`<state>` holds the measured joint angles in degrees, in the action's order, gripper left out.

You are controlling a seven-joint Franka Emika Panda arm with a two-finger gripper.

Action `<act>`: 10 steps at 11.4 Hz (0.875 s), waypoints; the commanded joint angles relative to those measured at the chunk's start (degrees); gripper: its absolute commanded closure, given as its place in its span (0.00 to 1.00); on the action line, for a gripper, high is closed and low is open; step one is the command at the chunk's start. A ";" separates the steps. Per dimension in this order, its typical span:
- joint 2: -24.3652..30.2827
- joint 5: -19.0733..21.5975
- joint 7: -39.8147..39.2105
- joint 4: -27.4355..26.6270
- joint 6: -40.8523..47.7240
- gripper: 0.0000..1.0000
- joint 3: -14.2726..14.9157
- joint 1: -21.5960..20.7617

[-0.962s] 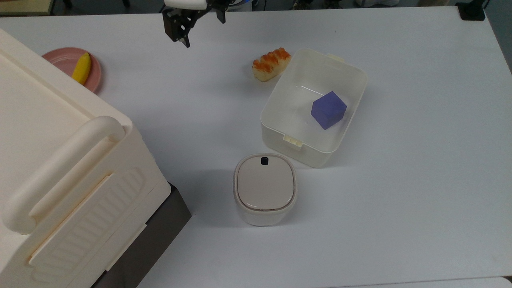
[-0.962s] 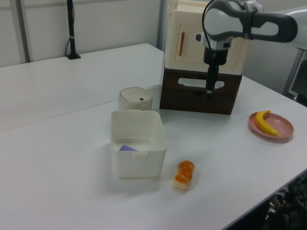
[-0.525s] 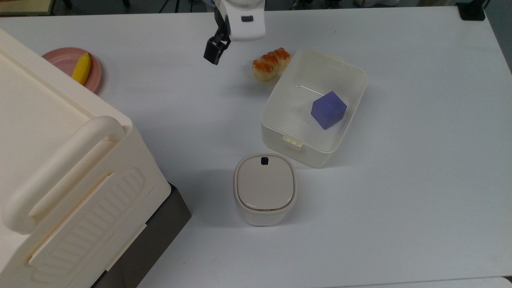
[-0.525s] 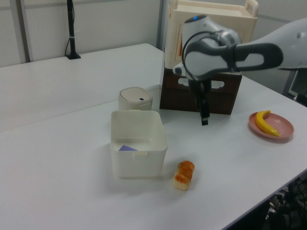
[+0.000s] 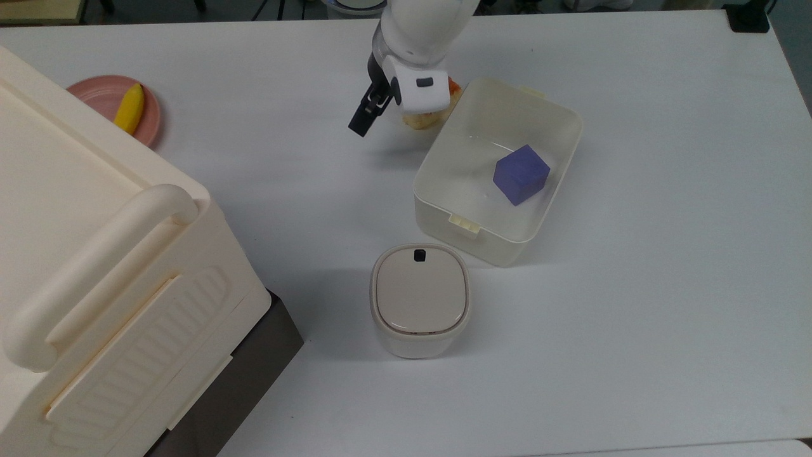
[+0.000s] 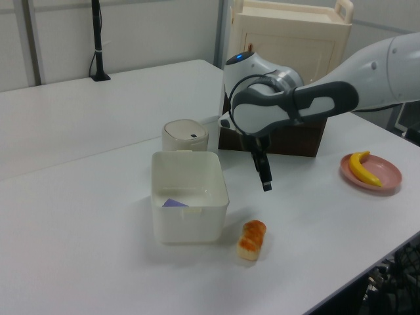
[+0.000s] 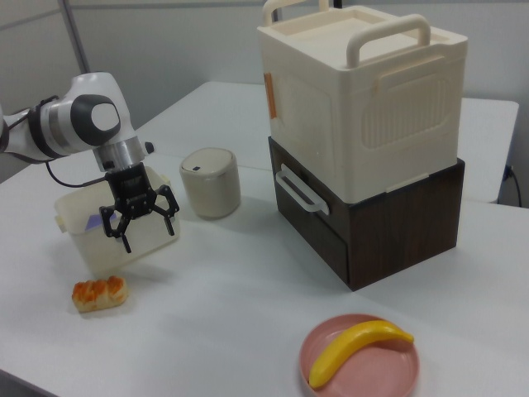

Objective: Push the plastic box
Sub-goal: 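Lower the gripper beside the translucent plastic box's rim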

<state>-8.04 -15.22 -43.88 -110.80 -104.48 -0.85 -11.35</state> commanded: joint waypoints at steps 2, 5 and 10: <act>-3.20 -2.89 5.55 1.46 -3.88 0.00 0.67 -2.71; -4.61 -3.33 9.68 1.55 -9.41 0.00 0.59 -3.15; -4.79 -2.63 10.04 1.55 -9.95 0.00 0.24 -4.46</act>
<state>-12.93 -17.32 -35.50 -109.58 -113.66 -0.85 -14.12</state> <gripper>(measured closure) 0.000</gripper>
